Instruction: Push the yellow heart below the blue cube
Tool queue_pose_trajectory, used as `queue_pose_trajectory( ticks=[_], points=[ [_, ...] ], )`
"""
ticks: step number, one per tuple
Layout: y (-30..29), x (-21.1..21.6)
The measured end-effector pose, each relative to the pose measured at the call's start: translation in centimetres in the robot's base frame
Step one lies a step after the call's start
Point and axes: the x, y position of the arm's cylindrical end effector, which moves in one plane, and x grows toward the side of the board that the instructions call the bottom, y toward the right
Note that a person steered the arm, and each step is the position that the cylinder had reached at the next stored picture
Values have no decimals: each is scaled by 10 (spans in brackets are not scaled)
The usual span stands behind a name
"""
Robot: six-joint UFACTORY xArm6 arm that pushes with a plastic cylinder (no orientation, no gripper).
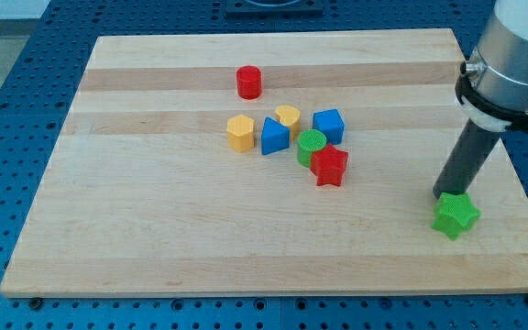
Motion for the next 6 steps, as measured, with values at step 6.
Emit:
queue_pose_trajectory(
  ticks=[6],
  points=[
    [-225,-175]
  ],
)
